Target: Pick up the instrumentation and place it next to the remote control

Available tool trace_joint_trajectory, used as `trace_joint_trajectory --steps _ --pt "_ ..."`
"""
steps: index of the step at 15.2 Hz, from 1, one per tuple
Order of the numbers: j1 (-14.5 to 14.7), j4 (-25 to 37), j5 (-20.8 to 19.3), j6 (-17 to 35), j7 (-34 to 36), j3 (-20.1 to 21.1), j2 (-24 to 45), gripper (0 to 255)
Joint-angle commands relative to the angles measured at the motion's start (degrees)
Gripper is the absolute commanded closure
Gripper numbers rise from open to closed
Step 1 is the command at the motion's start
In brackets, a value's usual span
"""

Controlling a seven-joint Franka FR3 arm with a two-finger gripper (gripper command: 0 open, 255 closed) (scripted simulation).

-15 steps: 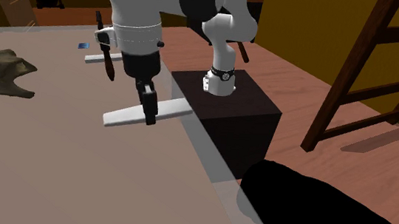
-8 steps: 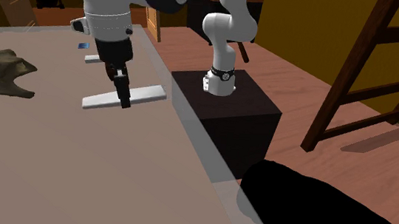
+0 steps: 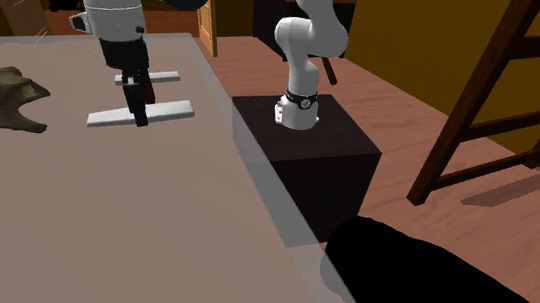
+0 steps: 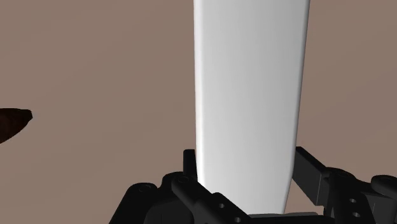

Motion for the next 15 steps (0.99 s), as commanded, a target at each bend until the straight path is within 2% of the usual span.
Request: trace_joint_trajectory --steps 1,8,15 --pt "-1.85 0.70 0.37 -0.36 -3.00 -0.98 0.41 255" --pt "-8.19 4.95 2.28 -1.75 -12.39 -3.73 3.77 255" --pt "-15.54 13.00 5.09 -4.56 -21.47 -5.59 9.69 255"
